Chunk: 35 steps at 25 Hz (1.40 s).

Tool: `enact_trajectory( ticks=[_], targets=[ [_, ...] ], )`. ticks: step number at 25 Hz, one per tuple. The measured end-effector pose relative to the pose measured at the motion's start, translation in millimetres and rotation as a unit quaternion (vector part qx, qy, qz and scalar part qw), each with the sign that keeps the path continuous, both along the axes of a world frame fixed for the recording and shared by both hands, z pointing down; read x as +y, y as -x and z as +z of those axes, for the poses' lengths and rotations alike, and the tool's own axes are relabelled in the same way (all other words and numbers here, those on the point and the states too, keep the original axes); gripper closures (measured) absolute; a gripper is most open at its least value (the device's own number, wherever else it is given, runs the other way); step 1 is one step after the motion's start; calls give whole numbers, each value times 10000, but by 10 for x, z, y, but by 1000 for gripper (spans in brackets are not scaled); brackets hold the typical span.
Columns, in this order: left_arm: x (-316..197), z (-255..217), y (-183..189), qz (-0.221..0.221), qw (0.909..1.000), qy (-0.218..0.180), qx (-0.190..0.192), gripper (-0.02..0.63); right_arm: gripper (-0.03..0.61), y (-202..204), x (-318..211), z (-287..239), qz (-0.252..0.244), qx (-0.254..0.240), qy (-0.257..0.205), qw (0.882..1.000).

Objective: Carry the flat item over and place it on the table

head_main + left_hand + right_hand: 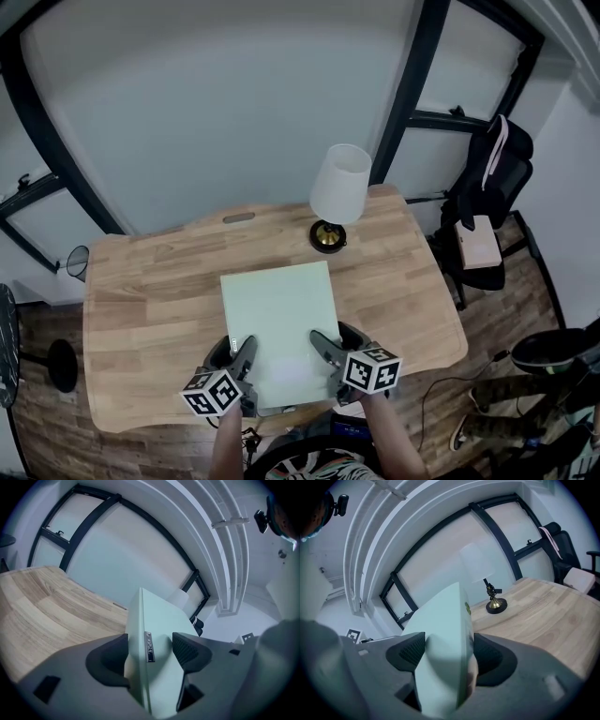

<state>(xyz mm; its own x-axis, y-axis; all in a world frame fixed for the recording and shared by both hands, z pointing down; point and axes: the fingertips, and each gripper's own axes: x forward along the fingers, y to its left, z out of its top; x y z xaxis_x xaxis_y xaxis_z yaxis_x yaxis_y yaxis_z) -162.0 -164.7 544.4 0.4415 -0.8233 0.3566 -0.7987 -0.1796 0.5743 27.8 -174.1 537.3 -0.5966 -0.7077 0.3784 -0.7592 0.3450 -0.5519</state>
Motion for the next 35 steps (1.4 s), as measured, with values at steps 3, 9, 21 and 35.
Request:
enact_trajectory(
  ticks=[3, 9, 21, 35],
  targets=[
    [-23, -13, -7, -31, 10000, -30, -37, 319, 270, -8, -31, 7, -25, -40, -21, 10000],
    [-75, -24, 23, -153, 9998, -105, -14, 321, 270, 18, -121, -20, -142, -85, -119, 9998],
    [-25, -5, 56, -331, 9993, -119, -126, 331, 270, 42, -144, 80, -288, -198, -52, 9994],
    [-50, 208, 97, -330, 9993, 134, -56, 331, 270, 81, -163, 274, -286, -178, 202, 9992]
  ],
)
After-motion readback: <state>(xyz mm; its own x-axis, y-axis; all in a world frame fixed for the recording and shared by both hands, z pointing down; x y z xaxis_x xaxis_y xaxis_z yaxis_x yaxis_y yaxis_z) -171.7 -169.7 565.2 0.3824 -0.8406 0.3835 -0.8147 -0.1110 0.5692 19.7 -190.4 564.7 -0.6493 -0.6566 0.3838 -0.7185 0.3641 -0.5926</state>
